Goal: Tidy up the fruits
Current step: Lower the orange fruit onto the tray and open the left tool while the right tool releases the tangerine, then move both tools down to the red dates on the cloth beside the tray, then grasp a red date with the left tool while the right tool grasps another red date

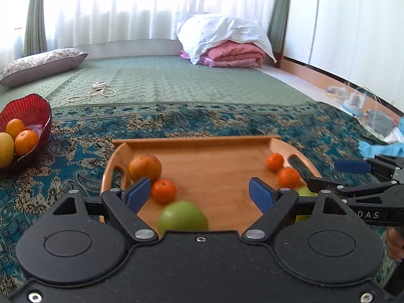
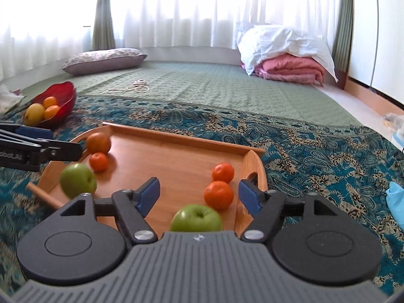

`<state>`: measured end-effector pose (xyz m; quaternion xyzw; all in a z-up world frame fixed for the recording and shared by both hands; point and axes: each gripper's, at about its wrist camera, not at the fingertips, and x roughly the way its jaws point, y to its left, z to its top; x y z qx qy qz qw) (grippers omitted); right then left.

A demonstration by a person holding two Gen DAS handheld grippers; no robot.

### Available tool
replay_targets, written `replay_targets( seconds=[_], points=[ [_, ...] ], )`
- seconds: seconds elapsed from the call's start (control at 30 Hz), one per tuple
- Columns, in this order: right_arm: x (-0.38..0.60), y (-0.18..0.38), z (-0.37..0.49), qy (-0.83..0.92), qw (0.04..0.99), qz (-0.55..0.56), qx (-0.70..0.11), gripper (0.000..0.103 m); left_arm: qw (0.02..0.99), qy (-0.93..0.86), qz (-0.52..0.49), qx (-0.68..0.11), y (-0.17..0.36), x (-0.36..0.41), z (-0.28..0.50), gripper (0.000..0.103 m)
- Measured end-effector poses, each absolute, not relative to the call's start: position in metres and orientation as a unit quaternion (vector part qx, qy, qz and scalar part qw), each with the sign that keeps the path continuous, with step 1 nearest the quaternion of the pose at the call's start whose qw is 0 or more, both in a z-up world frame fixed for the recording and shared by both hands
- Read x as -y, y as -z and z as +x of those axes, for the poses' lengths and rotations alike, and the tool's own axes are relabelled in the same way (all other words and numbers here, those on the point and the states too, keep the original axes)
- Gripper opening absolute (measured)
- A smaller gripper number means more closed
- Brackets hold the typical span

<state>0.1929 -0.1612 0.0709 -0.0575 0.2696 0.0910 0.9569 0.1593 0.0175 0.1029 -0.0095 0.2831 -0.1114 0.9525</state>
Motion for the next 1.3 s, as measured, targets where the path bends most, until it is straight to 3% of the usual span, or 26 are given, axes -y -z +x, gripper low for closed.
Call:
replay_targets(
  seconds=[0.73,0.97,1.1,1.3],
  points=[
    [0.144,-0.009,0.123,-0.136,0.935,-0.130,-0.301,0.081,0.924,0.183,0.036,-0.333,-0.057,0.028,0.112,0.088],
    [0.142,0.002,0.126,-0.140,0.933,-0.106,-0.316,0.066,0.917,0.200,0.036,-0.344,-0.045,0.035,0.112,0.087],
    [0.147,0.003,0.128,-0.145,0.934,-0.075,-0.318,0.039,0.912,0.211,0.023,-0.351,-0.040,0.038,0.114,0.078],
    [0.146,0.001,0.124,-0.144,0.936,-0.088,-0.310,0.025,0.909,0.218,0.017,-0.355,-0.036,0.042,0.114,0.066]
  ],
)
